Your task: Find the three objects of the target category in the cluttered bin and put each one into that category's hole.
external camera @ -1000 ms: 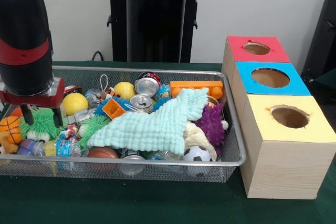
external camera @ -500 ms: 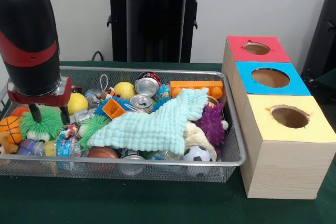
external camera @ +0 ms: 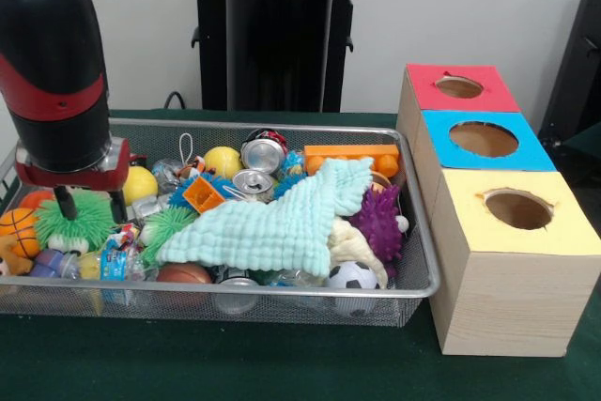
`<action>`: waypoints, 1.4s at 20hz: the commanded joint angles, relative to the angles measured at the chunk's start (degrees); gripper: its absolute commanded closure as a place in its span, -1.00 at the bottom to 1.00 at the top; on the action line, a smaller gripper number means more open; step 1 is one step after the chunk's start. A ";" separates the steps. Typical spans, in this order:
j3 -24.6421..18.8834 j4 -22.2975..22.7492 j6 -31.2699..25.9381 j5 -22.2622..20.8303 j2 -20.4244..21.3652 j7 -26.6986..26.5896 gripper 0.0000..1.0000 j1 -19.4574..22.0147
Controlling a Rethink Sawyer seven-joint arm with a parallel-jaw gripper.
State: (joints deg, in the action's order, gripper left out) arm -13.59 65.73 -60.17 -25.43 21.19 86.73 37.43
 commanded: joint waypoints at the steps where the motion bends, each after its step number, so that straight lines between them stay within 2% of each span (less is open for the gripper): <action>1: -6.36 4.16 0.80 -1.08 -0.32 -13.65 -1.00 0.55; 28: -6.83 2.74 0.16 -2.89 -1.03 -12.79 -1.00 0.59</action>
State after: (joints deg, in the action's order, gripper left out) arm -16.53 65.73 -60.17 -25.85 21.08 86.73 37.53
